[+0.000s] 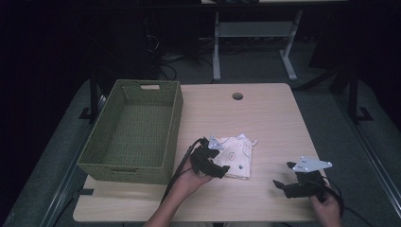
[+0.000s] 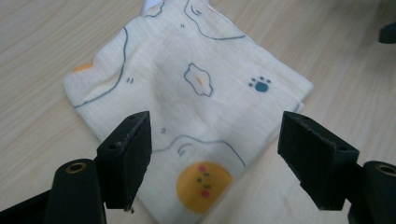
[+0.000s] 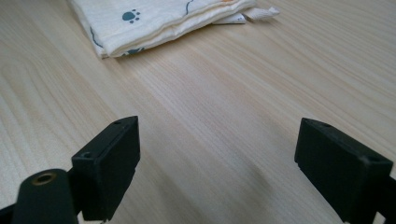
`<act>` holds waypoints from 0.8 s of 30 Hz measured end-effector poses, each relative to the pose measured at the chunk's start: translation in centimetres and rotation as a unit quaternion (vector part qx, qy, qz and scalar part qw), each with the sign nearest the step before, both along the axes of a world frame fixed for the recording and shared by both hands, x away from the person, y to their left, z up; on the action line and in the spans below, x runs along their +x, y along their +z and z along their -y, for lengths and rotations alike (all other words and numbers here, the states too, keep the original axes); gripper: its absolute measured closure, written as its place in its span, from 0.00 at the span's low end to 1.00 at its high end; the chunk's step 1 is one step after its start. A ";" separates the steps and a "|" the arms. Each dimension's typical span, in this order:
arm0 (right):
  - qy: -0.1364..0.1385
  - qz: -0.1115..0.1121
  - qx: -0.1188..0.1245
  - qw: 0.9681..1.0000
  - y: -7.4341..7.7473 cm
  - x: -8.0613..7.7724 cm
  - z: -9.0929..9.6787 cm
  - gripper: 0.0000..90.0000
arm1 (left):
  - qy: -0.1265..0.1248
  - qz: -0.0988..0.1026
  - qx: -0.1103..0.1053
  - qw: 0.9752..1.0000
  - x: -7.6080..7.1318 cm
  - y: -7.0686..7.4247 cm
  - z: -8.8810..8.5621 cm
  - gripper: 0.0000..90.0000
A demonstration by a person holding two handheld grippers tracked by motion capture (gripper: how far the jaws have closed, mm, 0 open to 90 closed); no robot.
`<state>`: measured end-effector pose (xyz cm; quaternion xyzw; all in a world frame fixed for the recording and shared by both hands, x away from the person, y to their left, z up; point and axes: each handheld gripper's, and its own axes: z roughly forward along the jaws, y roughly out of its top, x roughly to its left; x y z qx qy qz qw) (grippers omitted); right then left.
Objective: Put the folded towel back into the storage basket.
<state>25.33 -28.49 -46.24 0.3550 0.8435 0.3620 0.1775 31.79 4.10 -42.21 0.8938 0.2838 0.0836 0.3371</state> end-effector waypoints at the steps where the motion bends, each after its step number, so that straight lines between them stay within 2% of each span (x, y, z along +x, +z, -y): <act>1: 0.000 0.001 0.001 1.000 0.0 0.0 0.0 0.15 | 0.000 -0.002 0.002 1.000 0.3 0.0 0.3 0.30; 4: 0.001 0.001 0.000 1.000 0.0 0.0 0.1 0.15 | -0.003 -0.003 0.021 1.000 1.2 -0.3 1.4 0.33; 9: 0.003 0.001 0.000 1.000 0.0 0.0 0.0 0.15 | -0.002 -0.009 0.033 0.999 2.2 -0.7 2.4 0.34; 12: 0.003 0.001 0.002 1.000 0.0 0.0 0.0 0.15 | 0.009 -0.012 0.044 0.999 3.2 -1.0 3.1 0.35; 15: 0.005 0.002 0.002 1.000 0.0 0.0 0.0 0.15 | 0.016 -0.008 0.051 0.999 3.6 -1.1 3.4 0.36; 16: 0.006 0.002 0.001 1.000 0.0 0.0 0.0 0.15 | 0.017 -0.011 0.060 0.998 4.0 -1.4 3.7 0.37; 19: 0.006 0.002 0.002 1.000 0.1 0.0 0.0 0.15 | 0.022 -0.017 0.063 0.998 4.3 -1.7 4.0 0.38; 23: 0.006 0.002 0.003 1.000 0.1 0.0 0.0 0.15 | 0.033 -0.027 0.079 0.996 4.8 -2.2 4.5 0.39; 24: 0.006 0.003 0.004 1.000 0.1 0.0 0.0 0.15 | 0.043 -0.027 0.094 0.994 4.8 -2.4 4.8 0.39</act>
